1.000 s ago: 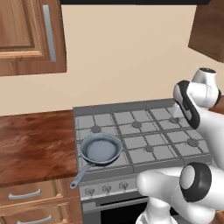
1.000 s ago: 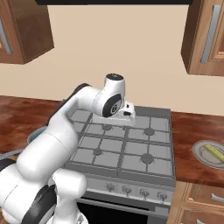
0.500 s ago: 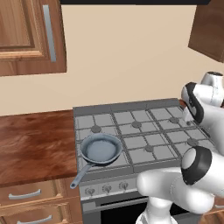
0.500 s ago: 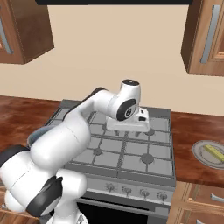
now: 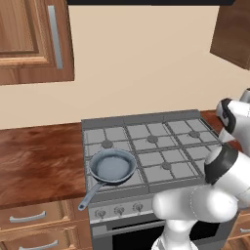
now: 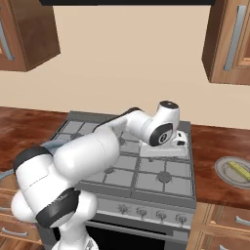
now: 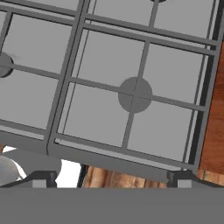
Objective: Pick up the butter stick and place it in the pan. Then turn on the burner for the pan.
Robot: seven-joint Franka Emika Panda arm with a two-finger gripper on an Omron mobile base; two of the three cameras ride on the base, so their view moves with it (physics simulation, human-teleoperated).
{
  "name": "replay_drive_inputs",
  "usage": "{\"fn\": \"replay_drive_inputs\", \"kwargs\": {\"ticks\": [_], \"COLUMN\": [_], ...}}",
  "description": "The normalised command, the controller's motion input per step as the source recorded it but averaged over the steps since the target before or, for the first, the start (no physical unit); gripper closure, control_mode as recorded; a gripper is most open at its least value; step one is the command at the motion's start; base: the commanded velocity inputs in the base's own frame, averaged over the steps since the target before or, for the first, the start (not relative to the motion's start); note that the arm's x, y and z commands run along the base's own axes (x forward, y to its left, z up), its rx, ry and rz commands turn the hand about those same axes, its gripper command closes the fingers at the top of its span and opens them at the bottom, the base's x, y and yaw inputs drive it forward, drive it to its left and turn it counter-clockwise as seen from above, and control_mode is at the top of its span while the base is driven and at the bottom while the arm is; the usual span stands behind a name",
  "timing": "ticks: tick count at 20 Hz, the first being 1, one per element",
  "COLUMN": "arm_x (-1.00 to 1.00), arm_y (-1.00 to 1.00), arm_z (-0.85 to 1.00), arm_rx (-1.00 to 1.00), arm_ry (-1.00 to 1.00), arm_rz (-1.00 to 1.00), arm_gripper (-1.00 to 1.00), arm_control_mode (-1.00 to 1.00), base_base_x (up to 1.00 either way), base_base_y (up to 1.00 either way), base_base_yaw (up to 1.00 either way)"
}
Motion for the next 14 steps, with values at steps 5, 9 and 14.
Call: {"fn": "replay_drive_inputs", "kwargs": {"ticks": [5,9,14], "arm_x": [0.08,0.13,0.11], "arm_y": [-0.61,-0.6,-0.58], "arm_z": [-0.06,0.0,0.0], "arm_rx": [0.0,0.0,0.0], "arm_ry": [0.0,0.0,0.02], "arm_rz": [0.08,0.08,0.08], "arm_gripper": [-1.0,-1.0,-1.0], "arm_control_mode": [-1.0,-1.0,-1.0], "base_base_x": [0.0,0.0,0.0], "base_base_y": [0.0,0.0,0.0], "base_base_yaw": [0.0,0.0,0.0]}}
